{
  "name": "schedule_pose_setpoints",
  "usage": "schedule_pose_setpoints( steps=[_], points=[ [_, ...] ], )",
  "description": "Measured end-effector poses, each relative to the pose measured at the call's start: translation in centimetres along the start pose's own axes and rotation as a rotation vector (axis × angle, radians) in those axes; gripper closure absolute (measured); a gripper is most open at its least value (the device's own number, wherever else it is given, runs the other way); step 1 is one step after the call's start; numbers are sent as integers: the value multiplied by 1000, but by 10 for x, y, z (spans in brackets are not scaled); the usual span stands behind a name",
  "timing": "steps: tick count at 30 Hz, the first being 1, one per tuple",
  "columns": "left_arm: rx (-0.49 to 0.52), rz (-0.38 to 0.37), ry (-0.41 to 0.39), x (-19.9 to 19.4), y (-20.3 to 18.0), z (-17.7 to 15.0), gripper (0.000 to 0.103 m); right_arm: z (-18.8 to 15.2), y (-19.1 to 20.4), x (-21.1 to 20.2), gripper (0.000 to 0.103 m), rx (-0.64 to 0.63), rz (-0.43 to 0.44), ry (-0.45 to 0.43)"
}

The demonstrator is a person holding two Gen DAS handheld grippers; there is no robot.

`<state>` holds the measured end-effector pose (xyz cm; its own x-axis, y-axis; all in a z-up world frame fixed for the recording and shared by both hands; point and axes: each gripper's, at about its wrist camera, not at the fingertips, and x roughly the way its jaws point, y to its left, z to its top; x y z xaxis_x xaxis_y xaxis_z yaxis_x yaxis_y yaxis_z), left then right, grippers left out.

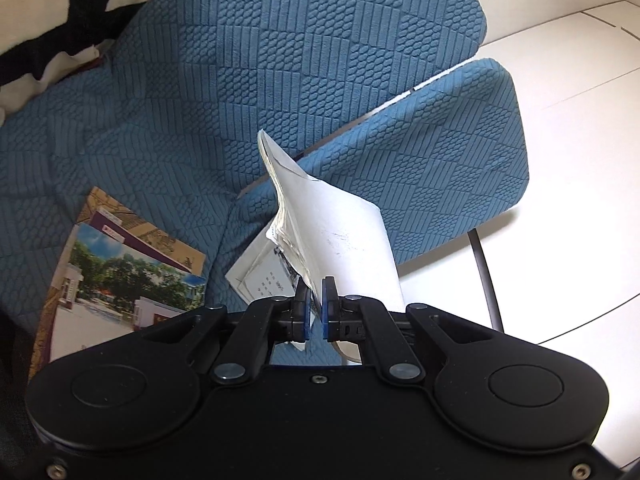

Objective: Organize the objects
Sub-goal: 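Carry the upright white notebooks with both grippers over the book stack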

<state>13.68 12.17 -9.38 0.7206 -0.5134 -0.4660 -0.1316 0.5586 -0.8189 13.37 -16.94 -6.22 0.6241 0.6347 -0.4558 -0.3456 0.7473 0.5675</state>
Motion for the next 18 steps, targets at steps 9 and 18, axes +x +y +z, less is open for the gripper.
schedule_pose_setpoints(
  steps=[9, 18],
  points=[
    [-26, 43, 4, -16, 30, -9, 99, -21, 11, 14, 96, -26, -3, 63],
    [-53, 111, 22, -15, 61, -20, 99, -40, 8, 34, 96, -37, -19, 134]
  ],
)
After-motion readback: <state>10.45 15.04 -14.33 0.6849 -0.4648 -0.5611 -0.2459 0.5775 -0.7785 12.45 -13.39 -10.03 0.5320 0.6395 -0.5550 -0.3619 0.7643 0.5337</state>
